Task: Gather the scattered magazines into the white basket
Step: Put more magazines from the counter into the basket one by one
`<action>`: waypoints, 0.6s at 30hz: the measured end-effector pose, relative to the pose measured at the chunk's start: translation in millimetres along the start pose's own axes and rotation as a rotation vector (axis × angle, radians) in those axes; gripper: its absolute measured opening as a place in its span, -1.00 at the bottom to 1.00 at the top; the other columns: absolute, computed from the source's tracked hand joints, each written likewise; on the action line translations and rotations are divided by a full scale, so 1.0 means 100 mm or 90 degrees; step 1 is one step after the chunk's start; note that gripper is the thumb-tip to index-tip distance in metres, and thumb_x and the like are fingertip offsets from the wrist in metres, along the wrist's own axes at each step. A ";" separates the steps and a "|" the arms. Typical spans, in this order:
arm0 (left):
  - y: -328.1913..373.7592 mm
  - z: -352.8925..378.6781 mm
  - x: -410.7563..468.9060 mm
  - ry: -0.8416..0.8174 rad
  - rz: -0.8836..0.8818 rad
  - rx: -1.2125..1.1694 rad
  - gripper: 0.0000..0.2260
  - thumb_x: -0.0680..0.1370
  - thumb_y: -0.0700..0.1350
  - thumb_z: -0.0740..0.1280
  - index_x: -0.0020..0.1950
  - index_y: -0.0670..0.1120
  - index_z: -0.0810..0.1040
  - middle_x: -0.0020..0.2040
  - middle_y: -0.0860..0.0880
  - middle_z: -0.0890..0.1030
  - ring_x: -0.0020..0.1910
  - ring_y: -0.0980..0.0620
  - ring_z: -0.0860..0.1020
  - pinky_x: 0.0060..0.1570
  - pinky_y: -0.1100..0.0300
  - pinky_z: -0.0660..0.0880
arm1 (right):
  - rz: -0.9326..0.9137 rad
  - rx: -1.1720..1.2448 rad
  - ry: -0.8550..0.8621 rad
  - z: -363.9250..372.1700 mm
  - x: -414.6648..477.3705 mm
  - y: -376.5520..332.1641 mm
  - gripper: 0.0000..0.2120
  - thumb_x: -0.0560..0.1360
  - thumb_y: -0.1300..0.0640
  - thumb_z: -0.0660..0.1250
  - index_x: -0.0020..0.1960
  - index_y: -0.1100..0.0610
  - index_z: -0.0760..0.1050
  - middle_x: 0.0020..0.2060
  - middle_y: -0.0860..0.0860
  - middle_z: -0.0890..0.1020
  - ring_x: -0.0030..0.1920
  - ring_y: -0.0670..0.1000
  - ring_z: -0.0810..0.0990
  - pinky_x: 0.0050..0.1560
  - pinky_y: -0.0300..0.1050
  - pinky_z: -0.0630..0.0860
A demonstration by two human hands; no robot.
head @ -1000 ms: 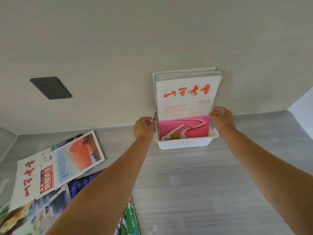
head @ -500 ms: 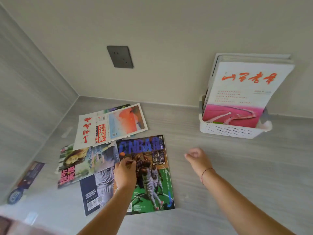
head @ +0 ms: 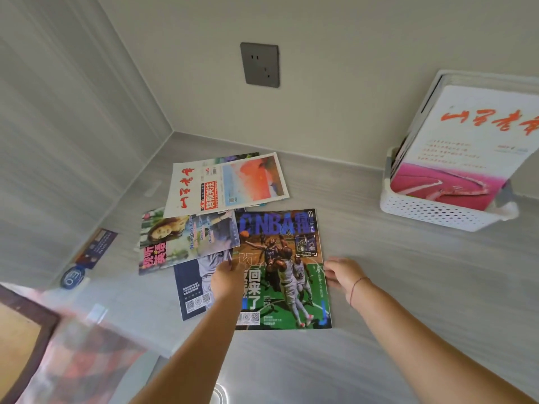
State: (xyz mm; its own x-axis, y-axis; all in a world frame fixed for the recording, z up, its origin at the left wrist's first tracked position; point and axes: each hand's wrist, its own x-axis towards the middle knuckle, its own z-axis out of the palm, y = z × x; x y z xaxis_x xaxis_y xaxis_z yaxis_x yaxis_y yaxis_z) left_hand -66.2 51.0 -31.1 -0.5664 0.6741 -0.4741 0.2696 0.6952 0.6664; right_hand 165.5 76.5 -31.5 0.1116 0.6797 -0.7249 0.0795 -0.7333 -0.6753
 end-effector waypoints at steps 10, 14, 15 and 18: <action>0.07 -0.03 0.06 -0.203 -0.010 -0.102 -0.92 0.54 -0.17 0.30 0.02 -0.11 0.50 -0.13 -0.09 0.56 -0.39 0.04 0.37 -0.32 0.17 0.34 | -0.016 -0.012 0.015 -0.05 0.01 -0.02 -0.85 0.43 0.36 0.28 -0.03 0.18 0.47 -0.04 0.22 0.56 -0.04 0.14 0.50 0.00 0.06 0.47; 0.24 -0.02 -0.03 -0.235 0.114 -0.130 -0.92 0.55 -0.20 0.28 -0.10 -0.05 0.53 -0.26 0.00 0.54 -0.31 0.02 0.41 -0.22 0.13 0.39 | -0.026 0.034 0.020 -0.12 -0.04 0.01 -0.90 0.45 0.35 0.28 -0.12 0.18 0.42 0.00 0.27 0.58 0.02 0.19 0.55 0.16 0.16 0.45; 0.30 -0.03 -0.04 -0.249 0.129 -0.141 -0.91 0.55 -0.21 0.27 -0.08 -0.07 0.55 -0.26 -0.02 0.54 -0.29 0.00 0.42 -0.18 0.09 0.42 | -0.027 0.060 0.016 -0.16 -0.05 0.01 -0.89 0.46 0.35 0.27 -0.15 0.18 0.41 -0.03 0.26 0.59 -0.02 0.17 0.56 0.12 0.16 0.47; 0.49 -0.06 -0.09 -0.305 0.174 -0.165 -0.88 0.57 -0.22 0.25 0.04 -0.13 0.56 -0.10 -0.10 0.60 -0.10 -0.04 0.49 0.08 0.00 0.43 | -0.021 0.163 -0.017 -0.28 -0.09 0.00 -0.88 0.48 0.34 0.27 -0.15 0.17 0.38 -0.07 0.15 0.61 -0.10 0.09 0.59 -0.14 0.00 0.53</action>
State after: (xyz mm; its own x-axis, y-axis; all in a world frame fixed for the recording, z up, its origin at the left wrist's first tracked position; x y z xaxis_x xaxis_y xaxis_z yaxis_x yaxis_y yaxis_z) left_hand -53.0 77.7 9.5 -0.0741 0.8984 -0.4328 0.1239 0.4389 0.8899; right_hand 192.5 70.1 -21.6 0.0873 0.7059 -0.7029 -0.1713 -0.6845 -0.7086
